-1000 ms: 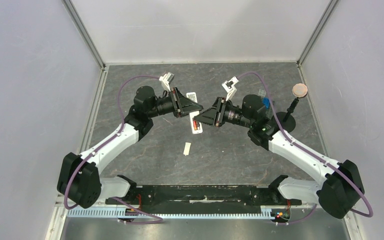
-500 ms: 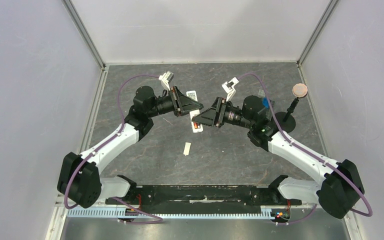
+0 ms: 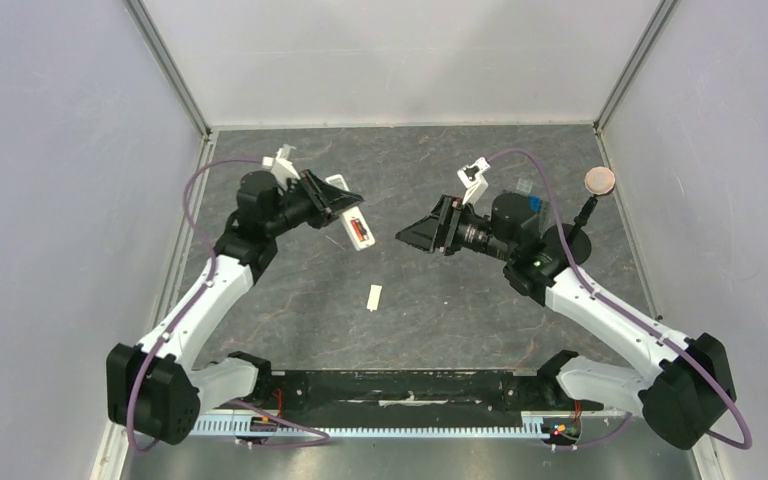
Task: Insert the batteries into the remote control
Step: Place the remote control at the center of the board.
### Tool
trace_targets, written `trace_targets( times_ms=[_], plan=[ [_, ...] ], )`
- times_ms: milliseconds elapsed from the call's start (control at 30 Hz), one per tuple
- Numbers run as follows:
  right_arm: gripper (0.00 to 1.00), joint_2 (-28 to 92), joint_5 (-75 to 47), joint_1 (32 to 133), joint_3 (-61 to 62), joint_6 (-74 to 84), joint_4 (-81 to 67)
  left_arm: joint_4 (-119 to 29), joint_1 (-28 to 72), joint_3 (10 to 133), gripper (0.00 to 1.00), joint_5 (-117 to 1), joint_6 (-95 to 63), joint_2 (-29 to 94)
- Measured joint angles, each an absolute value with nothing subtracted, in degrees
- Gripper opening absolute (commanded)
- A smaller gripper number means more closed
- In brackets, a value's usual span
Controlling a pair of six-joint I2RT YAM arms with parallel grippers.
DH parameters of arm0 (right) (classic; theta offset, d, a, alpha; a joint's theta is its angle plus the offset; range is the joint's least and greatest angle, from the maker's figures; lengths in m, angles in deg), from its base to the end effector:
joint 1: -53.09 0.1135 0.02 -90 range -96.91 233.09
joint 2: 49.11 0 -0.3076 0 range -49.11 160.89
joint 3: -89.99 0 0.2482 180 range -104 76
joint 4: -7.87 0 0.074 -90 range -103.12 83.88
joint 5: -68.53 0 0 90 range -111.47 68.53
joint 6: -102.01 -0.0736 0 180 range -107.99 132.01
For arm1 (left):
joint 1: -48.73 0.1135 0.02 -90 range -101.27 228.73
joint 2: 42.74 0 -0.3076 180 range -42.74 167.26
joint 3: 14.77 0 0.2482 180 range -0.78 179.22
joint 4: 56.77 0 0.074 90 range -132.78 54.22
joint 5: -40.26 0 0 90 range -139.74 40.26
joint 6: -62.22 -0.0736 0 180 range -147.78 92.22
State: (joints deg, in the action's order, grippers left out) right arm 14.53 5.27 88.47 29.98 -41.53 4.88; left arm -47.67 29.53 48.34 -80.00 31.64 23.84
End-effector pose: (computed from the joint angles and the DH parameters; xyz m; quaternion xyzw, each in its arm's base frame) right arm 0.2009 0.1833 0.3573 -0.0372 0.7417 0.5765 0.3409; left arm 0.2520 -0.1270 0.3508 -0.1057 0.7634 -0.5401 0.3381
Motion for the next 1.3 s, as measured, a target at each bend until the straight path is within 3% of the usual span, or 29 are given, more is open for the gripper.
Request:
trace_targets(
  times_ms=[200,500,633,800,1033,1300],
  plan=[
    [0.63,18.83,-5.68,91.33,30.00,-33.55,-4.75,-35.28,35.98,48.32,0.02,-71.87,25.28,17.02],
    [0.63,39.68,-20.23,103.70,20.99,-22.69,-16.51,-25.46,36.22,48.21,0.02,-62.91,20.49,6.60],
    [0.67,43.75,-25.39,106.76,16.95,-21.64,-19.18,-25.24,36.22,45.72,0.02,-60.53,20.54,3.58],
    [0.78,40.32,-21.33,107.68,16.32,-15.69,-17.96,-24.92,36.22,42.74,0.02,-60.00,20.54,3.67],
    [0.82,30.02,-5.65,107.64,14.35,-8.39,-8.25,-26.29,36.22,42.59,0.02,-60.88,20.54,4.17],
    [0.84,36.91,-3.03,108.01,4.03,-6.27,-4.10,-28.00,36.22,42.59,0.02,-63.35,20.95,5.00]
  ],
)
